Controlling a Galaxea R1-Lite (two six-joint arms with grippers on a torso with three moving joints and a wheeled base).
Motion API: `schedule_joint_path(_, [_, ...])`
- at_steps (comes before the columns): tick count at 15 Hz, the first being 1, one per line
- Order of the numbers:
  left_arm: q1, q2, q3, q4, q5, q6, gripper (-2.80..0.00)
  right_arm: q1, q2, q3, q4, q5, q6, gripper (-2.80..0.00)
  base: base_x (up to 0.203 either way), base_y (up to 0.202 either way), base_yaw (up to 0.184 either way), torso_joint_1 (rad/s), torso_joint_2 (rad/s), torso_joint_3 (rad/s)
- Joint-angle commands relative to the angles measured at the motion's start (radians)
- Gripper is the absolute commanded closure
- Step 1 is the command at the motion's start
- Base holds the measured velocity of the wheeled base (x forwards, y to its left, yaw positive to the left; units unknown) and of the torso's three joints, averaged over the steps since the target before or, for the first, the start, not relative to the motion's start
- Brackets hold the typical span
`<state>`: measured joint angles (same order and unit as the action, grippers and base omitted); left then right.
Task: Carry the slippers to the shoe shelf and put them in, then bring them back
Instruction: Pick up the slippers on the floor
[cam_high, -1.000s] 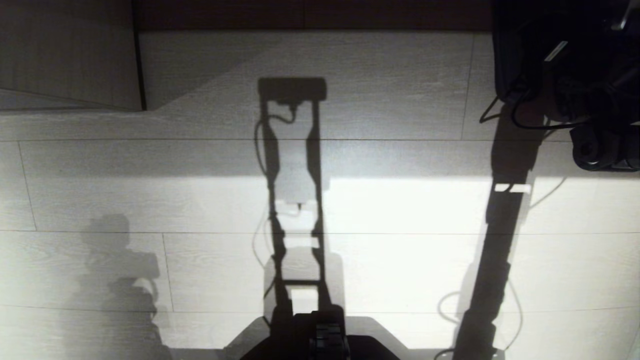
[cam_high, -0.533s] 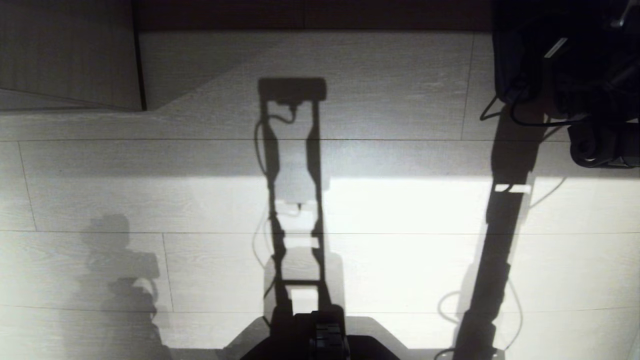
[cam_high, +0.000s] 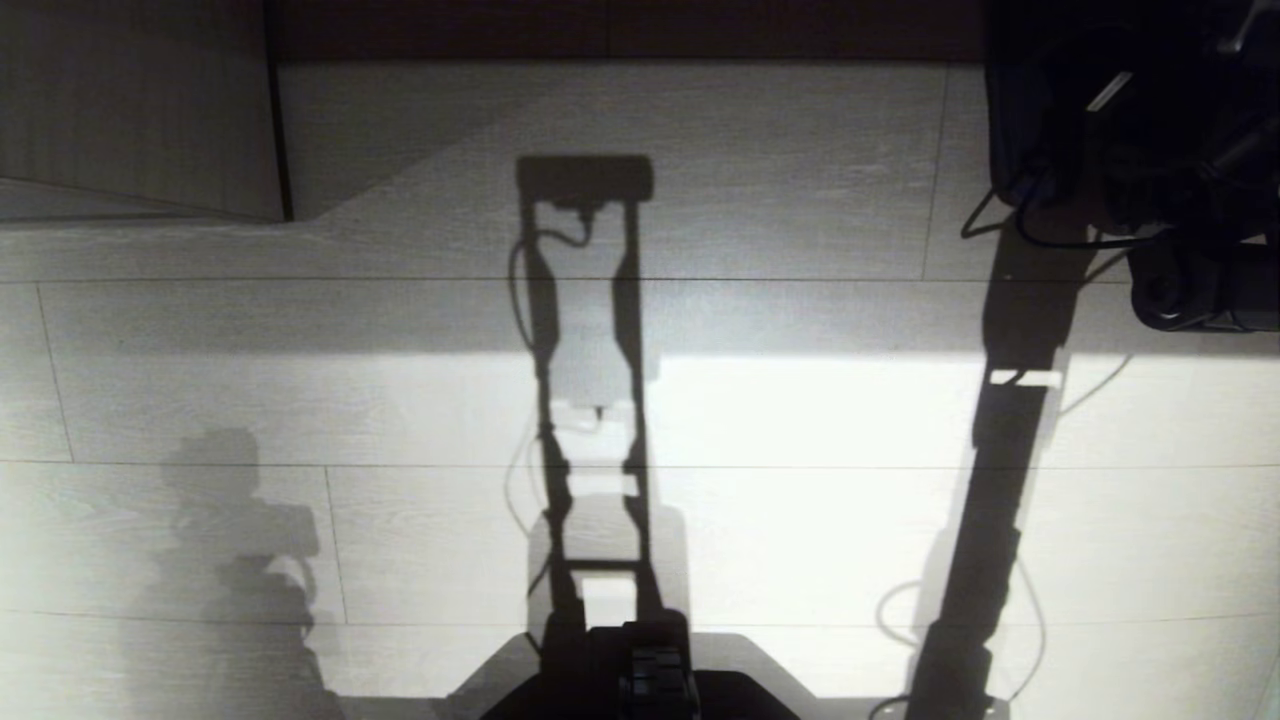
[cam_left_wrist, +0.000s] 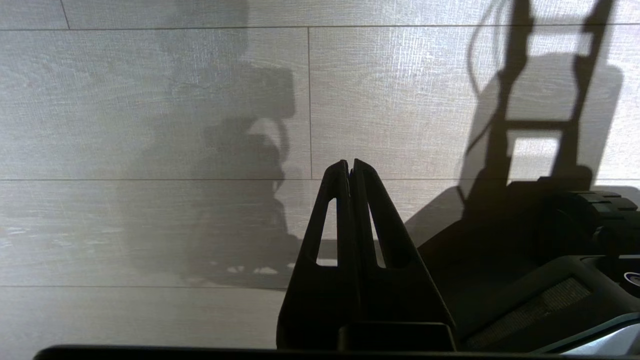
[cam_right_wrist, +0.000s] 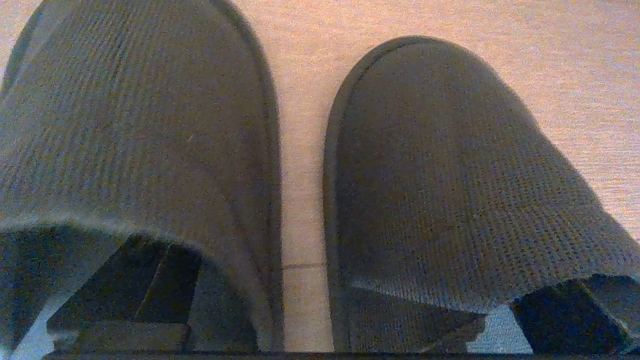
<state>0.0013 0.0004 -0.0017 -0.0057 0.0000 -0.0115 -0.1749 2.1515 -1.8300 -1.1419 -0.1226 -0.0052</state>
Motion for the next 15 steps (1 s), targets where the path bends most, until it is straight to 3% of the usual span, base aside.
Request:
schedule_joint_path(1, [0.000, 0.000, 0.000, 0.000, 0.000, -0.001, 0.00, 0.000, 0.011, -0.021, -0.009, -0.023, 0.001, -2.80, 0.000, 0.000, 0.000, 0.000, 0.00, 0.000])
schedule_joint_path(15, [0.000, 0.000, 0.000, 0.000, 0.000, -0.001, 0.00, 0.000, 0.013, -0.026, -0.009, -0.026, 0.001, -2.80, 0.000, 0.000, 0.000, 0.000, 0.00, 0.000])
